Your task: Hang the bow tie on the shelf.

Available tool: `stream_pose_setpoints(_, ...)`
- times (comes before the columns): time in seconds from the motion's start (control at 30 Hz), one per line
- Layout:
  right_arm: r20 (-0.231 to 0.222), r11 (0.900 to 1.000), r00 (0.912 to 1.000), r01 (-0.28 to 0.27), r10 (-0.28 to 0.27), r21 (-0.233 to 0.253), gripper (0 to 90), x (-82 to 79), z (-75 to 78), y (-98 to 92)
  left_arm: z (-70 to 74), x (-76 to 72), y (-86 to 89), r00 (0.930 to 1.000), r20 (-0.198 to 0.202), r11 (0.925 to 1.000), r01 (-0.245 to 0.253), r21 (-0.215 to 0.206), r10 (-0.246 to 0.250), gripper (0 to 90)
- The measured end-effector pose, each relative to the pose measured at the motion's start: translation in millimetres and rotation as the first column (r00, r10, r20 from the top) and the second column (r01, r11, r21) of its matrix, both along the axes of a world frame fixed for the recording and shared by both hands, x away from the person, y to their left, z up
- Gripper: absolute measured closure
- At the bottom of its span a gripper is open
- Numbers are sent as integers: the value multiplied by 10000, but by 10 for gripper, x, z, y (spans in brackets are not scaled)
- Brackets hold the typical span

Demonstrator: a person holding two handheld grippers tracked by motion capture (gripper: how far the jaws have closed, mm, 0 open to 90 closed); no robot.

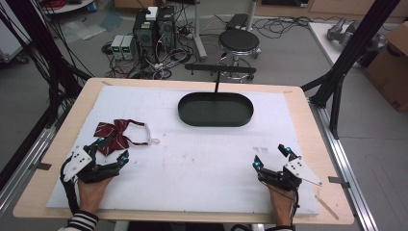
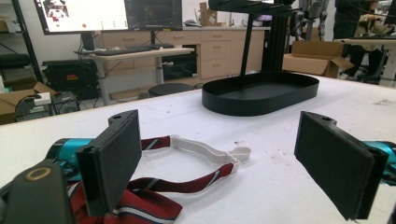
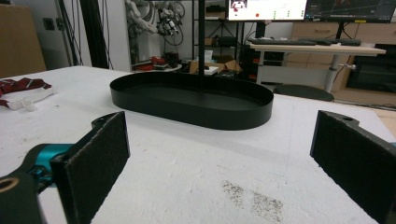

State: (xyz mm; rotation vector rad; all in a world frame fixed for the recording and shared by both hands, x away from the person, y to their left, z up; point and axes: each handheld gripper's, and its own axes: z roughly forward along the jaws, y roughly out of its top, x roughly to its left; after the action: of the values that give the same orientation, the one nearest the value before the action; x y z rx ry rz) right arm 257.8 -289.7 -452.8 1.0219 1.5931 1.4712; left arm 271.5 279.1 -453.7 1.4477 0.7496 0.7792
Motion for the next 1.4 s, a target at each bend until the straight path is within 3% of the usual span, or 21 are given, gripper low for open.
stream_pose_setpoints(0.4,6,10000,10000,49,-49,-26,36,-1,0,1,0,4,3,10000,-38,10000,-70,-45,69,152)
stream_pose_setpoints(0.6,-11,10000,10000,57,-57,40,36,-5,-1,-1,14,38,-15,9990,-426,9998,-163,118,168,157)
stream_pose_setpoints(0.87,60,9999,9999,91,-91,-94,35,-7,-1,9,26,52,-31,9972,-634,9990,-371,267,387,156)
stream_pose_setpoints(1.0,88,9999,9999,124,-123,-75,35,-7,-1,6,51,67,-42,9960,-845,9994,-261,228,280,159)
stream_pose_setpoints(1.27,82,9999,9999,131,-131,-31,36,-3,-1,5,368,160,-12,9935,-1105,9982,-227,560,288,164)
stream_pose_setpoints(1.4,12,9999,9999,135,-135,18,35,-5,-1,3,562,253,46,9894,-1416,9925,-145,1216,318,159)
